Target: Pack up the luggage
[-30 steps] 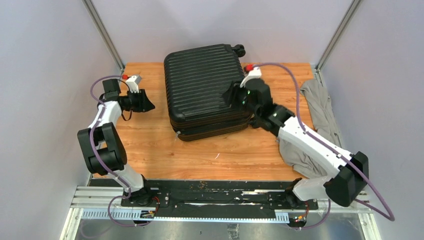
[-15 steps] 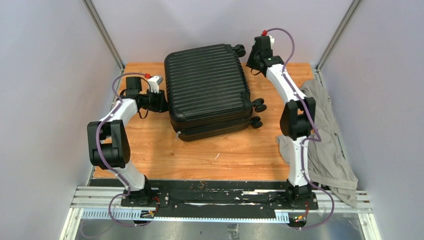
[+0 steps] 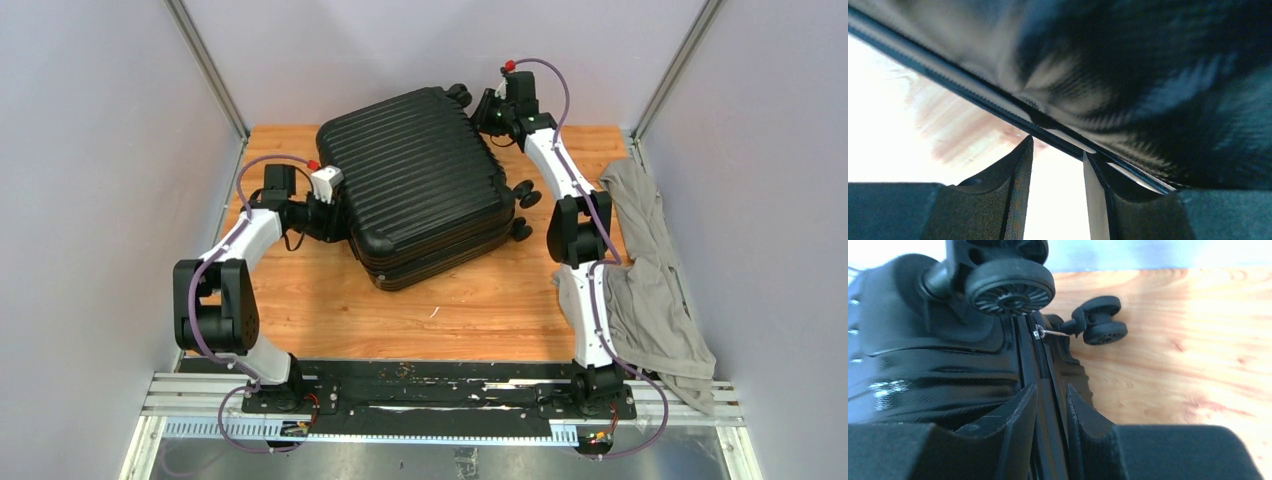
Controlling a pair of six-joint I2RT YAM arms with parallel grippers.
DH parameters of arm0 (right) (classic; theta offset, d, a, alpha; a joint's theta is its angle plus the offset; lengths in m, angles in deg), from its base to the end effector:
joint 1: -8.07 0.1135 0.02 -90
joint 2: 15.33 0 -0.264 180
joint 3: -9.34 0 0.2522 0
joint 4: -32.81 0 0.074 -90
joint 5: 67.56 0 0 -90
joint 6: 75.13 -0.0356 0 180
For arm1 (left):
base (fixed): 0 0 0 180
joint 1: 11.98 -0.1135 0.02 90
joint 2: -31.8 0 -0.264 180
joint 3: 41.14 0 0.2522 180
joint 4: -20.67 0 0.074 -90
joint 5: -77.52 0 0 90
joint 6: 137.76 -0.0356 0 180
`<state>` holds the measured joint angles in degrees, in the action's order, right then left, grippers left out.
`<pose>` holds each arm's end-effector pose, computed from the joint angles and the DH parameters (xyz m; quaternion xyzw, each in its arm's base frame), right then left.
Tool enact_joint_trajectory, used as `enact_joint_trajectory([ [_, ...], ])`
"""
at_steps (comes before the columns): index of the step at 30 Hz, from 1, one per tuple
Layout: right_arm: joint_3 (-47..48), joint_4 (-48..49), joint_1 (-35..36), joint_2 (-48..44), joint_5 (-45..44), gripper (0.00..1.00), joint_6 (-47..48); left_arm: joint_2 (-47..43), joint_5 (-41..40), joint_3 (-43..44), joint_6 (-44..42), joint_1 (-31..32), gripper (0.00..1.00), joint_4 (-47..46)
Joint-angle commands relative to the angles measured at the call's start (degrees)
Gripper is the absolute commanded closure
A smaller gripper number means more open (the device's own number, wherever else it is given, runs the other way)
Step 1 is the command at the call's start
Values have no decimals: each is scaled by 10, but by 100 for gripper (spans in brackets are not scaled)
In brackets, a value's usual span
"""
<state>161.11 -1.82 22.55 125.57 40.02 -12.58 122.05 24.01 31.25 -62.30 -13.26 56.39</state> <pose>0.5505 0.1533 0.2841 0.0105 0.8318 0.3127 0.4584 0.3225 -0.0140 0.2176 0.2013 0.8848 -0.2537 0.3349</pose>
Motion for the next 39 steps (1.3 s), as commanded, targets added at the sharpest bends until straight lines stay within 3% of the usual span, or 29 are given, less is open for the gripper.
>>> enact_joint_trajectory([
  [1,29,43,85,5,264,66,-32,-20,98,-15,-52,86,70,49],
  [7,18,50,99,-13,297,63,-14,-52,139,-38,-104,129,70,88],
  [12,-57,82,59,-112,135,45,13,-78,127,-14,-190,126,67,200],
  [17,-151,98,34,-261,-48,34,64,-97,140,47,-241,12,63,322],
  [22,-346,67,34,-445,-151,30,53,-77,94,121,-244,-118,63,340],
  [26,-538,29,37,-617,-161,42,-4,-13,45,175,-132,-178,62,255],
  [31,-770,-3,48,-781,-155,51,-64,40,-30,181,33,-176,62,72],
  [35,-872,-34,50,-841,-148,53,-100,81,-78,196,120,-143,60,-36],
  [39,-939,-10,51,-840,-134,54,-137,131,-128,227,198,-117,59,-101],
])
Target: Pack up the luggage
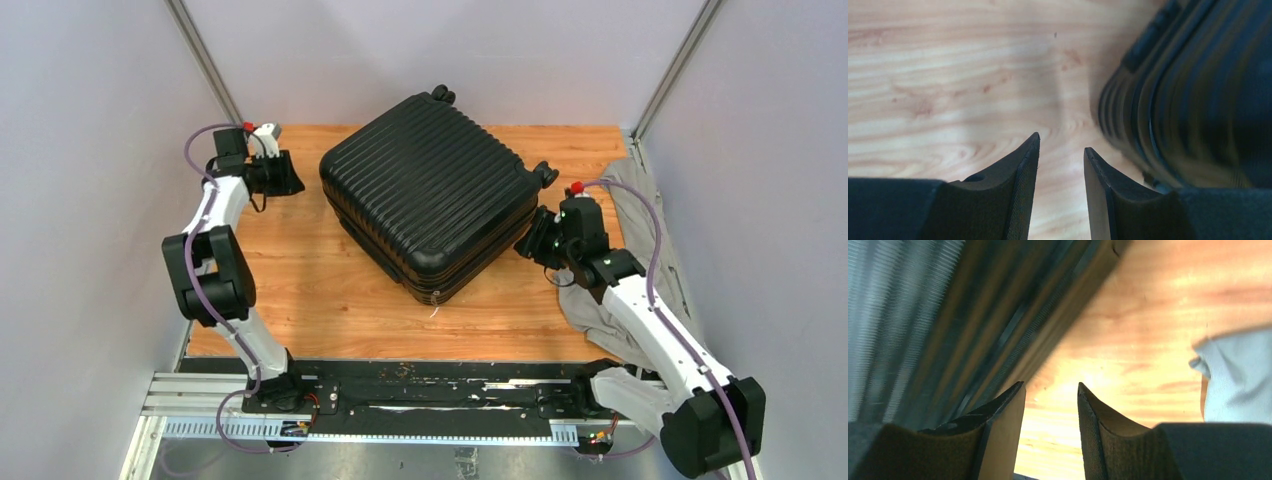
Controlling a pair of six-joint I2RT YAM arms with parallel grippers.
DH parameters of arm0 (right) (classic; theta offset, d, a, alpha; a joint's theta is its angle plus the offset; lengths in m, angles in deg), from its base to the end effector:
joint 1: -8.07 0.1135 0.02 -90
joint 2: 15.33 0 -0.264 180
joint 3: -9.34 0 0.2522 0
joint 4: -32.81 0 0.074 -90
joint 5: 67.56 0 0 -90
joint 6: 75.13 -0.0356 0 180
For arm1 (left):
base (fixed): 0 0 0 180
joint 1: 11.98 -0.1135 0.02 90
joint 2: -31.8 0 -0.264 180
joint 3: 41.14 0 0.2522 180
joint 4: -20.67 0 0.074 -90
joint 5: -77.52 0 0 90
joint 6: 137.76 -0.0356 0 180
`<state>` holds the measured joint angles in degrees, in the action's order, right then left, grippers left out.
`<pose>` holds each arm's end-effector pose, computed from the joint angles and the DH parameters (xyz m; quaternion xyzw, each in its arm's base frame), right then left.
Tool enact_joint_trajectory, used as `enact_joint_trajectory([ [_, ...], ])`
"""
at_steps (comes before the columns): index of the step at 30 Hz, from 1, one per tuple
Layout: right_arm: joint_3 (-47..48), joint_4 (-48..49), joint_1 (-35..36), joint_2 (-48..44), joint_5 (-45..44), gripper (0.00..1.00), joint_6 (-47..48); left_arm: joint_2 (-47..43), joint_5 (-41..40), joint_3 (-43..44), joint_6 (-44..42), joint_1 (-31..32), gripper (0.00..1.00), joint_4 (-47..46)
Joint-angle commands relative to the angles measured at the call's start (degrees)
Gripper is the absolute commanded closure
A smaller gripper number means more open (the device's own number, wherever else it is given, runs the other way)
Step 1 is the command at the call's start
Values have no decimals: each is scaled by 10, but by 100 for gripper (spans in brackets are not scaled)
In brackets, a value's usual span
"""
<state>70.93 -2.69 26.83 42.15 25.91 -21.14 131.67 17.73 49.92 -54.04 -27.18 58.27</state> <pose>0.2106 0.0738 0.2971 0.1161 0.8640 0.2485 0.4223 0.3779 0.0841 0.2591 0.0268 0.9012 -0.1709 0.3973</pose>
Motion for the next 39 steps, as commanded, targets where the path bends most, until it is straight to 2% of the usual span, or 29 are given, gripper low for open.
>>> enact_joint_trajectory([
  [1,-41,4,8,3,11,54,-56,48,-75,50,128,25,59,-132],
  [8,-24,61,8,124,7,55,-67,151,-77,122,170,55,56,-149],
  [13,14,127,-1,204,-25,56,-45,197,-31,147,196,75,53,-177],
  [19,97,187,-51,298,27,56,-30,214,40,121,188,98,54,-206],
  [23,162,205,-58,352,67,56,9,176,90,49,163,99,58,-231],
  [30,224,280,-52,421,233,57,53,50,120,-104,48,98,60,-176],
  [33,252,273,-46,448,288,57,83,-7,123,-155,16,95,61,-156],
  [36,256,225,-52,438,251,55,120,-54,105,-186,15,79,64,-141],
  [39,193,224,-73,385,203,49,131,-77,90,-193,33,44,65,-135],
])
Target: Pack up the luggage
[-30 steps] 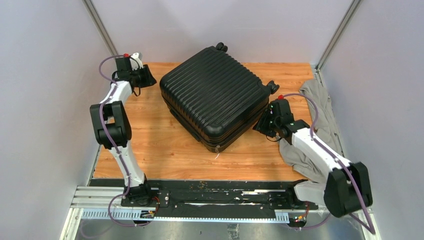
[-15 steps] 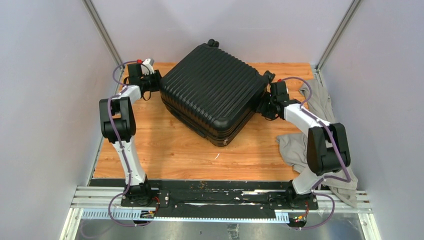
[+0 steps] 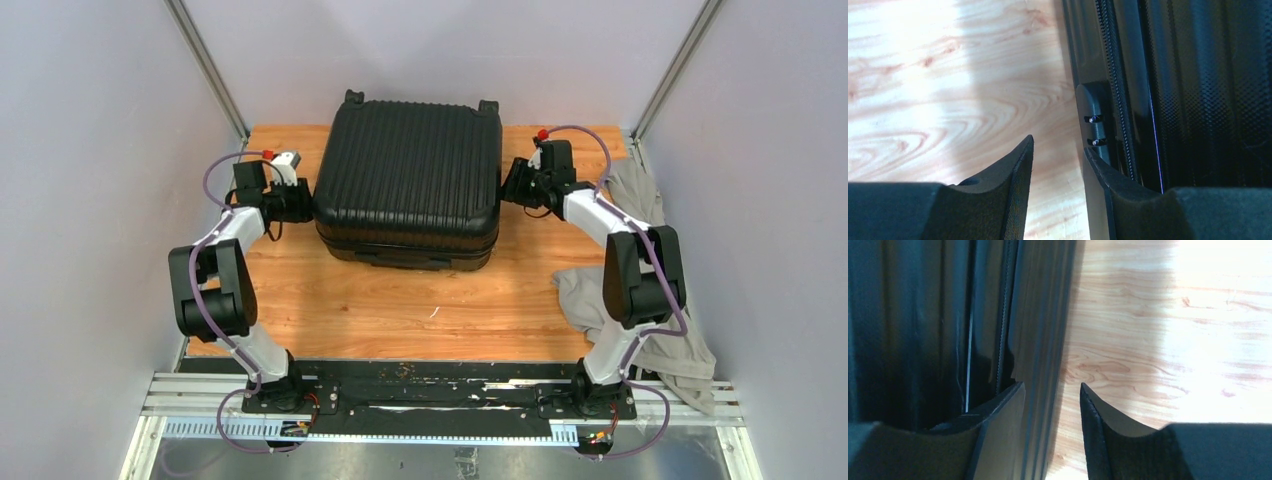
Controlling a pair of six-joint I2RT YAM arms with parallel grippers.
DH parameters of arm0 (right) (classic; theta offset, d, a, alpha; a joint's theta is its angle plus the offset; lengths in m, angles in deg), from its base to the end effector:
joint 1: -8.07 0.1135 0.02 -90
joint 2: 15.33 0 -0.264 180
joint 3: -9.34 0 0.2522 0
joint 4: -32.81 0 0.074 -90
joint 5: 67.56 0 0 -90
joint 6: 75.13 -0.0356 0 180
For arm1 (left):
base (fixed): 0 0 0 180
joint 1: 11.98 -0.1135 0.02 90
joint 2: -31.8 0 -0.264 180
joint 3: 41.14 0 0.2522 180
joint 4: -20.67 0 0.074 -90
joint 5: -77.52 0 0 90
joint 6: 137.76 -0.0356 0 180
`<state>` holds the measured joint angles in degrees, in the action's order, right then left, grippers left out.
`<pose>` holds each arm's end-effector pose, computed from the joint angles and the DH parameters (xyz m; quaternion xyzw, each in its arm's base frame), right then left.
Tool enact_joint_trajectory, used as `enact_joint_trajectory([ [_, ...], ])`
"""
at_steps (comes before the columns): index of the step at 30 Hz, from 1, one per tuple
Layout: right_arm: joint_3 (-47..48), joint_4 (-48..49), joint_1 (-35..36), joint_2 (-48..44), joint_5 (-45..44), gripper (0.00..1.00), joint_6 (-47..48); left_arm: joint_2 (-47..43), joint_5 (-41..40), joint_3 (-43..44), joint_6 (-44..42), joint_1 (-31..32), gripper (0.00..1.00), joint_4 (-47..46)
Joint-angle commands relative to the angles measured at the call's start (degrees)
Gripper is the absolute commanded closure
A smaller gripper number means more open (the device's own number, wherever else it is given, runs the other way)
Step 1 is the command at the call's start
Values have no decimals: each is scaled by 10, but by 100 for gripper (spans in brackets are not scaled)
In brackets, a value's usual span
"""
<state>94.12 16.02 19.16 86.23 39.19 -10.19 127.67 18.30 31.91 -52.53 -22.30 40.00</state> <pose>0.3949 0.0879 0.2396 0.0377 0.8737 0.2671 0.4048 0.3545 0.0460 0.2081 0.0648 0.8855 -0.1891 0.4195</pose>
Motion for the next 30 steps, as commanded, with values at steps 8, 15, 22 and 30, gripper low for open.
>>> enact_joint_trajectory([
  [8,-289,72,-73,-253,13,41,18,-40,57,3,25,-33,64,70],
  [15,-425,228,-70,-374,245,28,90,-26,51,30,32,-35,63,84],
  [22,-425,309,-17,-297,294,23,154,-19,41,50,22,-35,63,99],
  [30,-423,390,-13,-221,325,24,196,-7,36,50,17,-34,63,105],
])
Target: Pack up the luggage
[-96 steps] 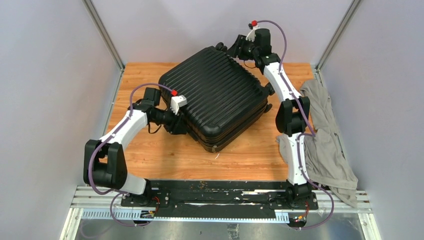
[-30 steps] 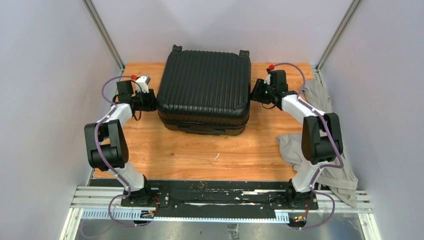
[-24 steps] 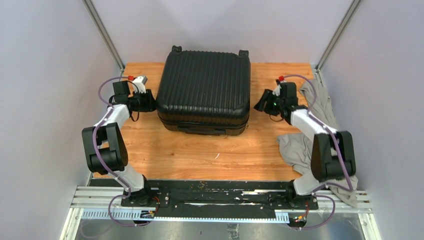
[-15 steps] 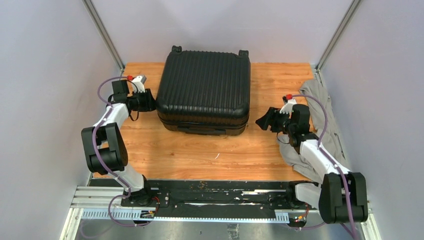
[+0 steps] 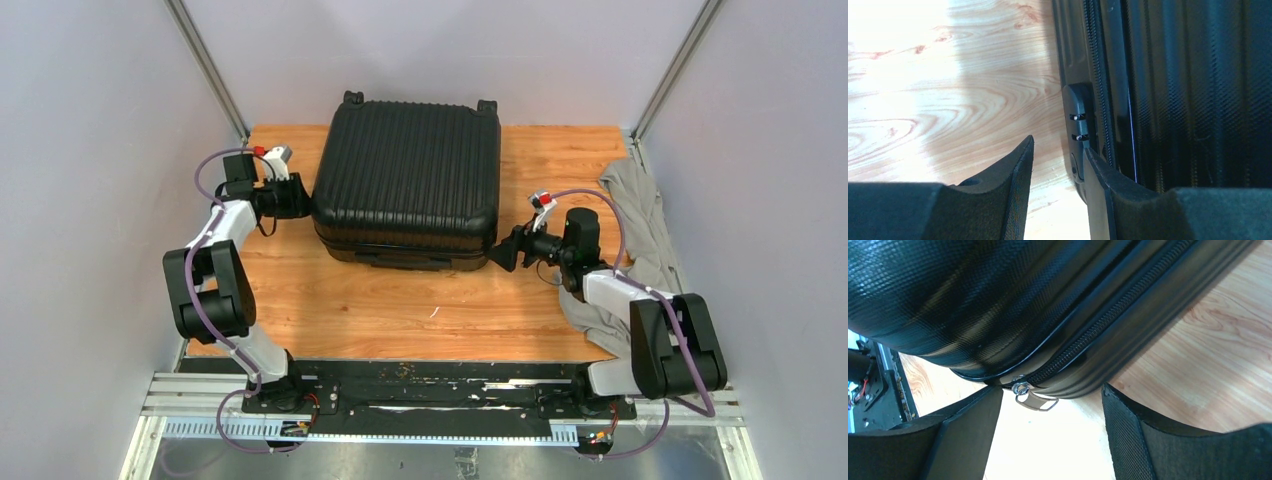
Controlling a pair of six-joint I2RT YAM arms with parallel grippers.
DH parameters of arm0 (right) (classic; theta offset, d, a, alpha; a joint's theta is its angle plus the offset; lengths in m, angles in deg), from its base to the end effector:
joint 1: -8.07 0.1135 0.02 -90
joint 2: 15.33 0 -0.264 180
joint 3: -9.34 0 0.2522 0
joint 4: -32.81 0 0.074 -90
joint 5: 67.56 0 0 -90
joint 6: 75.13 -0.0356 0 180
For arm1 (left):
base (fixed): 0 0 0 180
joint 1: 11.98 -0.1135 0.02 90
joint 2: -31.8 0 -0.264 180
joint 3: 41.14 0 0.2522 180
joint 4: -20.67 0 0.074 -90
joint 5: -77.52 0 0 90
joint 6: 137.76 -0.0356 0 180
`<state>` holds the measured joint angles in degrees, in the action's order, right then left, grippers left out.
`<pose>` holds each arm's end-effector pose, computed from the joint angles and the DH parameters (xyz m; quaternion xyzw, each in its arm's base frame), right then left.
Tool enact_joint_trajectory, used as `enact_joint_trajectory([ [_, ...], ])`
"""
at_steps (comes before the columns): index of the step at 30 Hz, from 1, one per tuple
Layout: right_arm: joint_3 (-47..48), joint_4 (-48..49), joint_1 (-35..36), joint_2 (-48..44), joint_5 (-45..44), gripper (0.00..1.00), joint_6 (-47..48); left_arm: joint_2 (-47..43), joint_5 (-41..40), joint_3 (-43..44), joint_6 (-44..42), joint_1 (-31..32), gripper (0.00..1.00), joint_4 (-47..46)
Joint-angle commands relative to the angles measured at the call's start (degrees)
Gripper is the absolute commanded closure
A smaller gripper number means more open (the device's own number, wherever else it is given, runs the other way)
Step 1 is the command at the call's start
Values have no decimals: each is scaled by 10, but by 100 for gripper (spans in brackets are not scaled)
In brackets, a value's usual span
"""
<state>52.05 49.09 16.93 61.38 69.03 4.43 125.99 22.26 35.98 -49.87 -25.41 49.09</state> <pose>0.2551 0.0659 0.1994 -0.2230 0.7449 0.4057 0.4805 0.3478 0.0622 0.2291 0.0254 0.8901 -0.2249 0.3955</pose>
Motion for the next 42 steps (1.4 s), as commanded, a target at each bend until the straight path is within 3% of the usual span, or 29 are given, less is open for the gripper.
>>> enact_joint_trajectory([
  [1,-1,67,9,32,30,25,56,9,-4,10,-11,-3,63,15],
  [5,8,103,10,59,65,29,62,13,-3,15,-15,-3,63,19],
  [10,11,114,27,80,81,42,74,22,4,16,-5,-3,63,9],
  [15,-7,155,33,76,75,61,58,39,19,16,10,-1,63,-5],
  [19,-17,163,36,67,56,86,51,44,27,11,15,6,63,-12],
  [22,-24,170,40,63,37,95,41,45,31,9,17,8,63,-16],
  [26,-33,177,46,55,9,100,33,43,33,12,18,9,63,-16],
  [33,-55,165,71,17,-52,100,28,35,34,3,18,10,65,-25],
  [42,-66,30,271,-87,-283,100,70,17,52,-53,39,40,69,-68],
])
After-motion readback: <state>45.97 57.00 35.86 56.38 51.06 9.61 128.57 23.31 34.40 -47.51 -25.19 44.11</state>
